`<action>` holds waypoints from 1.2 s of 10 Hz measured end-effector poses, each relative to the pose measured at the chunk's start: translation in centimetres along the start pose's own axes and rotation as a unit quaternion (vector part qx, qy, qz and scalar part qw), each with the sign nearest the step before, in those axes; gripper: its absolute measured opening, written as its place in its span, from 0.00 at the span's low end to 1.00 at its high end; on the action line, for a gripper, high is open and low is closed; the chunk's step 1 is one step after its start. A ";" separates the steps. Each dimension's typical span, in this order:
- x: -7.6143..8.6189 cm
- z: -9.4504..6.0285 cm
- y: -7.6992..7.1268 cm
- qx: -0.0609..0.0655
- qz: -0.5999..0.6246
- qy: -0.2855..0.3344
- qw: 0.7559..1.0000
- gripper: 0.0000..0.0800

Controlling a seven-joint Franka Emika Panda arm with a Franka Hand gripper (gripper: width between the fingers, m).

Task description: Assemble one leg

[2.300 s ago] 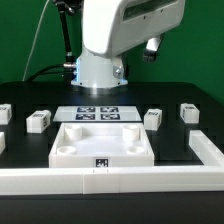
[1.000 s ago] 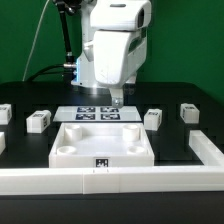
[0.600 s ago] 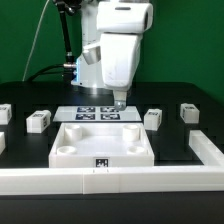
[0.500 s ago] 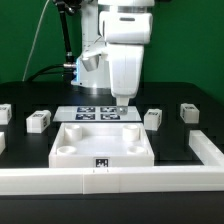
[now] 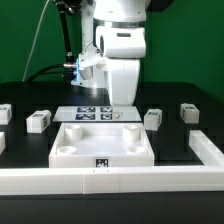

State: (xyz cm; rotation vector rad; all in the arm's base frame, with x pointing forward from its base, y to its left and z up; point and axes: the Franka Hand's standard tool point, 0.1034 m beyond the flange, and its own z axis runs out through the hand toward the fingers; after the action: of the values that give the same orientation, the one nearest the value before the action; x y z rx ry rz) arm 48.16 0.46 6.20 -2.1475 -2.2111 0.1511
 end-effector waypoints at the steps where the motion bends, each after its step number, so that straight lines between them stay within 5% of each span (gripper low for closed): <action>1: 0.0 0.0 0.0 0.000 0.000 0.000 1.000 0.81; 5: -0.9 3.2 -1.7 -0.023 0.006 0.013 1.000 0.81; 9: -1.4 5.6 -2.2 -0.019 0.016 0.021 0.999 0.81; 12: -1.6 5.8 -2.2 -0.016 0.020 0.021 0.999 0.80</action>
Offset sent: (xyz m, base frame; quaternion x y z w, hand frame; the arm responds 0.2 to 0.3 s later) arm -0.0299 -0.0041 -0.0325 -0.0713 0.0483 -0.0287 0.9959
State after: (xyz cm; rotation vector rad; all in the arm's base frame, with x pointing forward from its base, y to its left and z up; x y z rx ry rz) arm 45.36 -1.38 0.71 -2.1923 -2.1626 0.0703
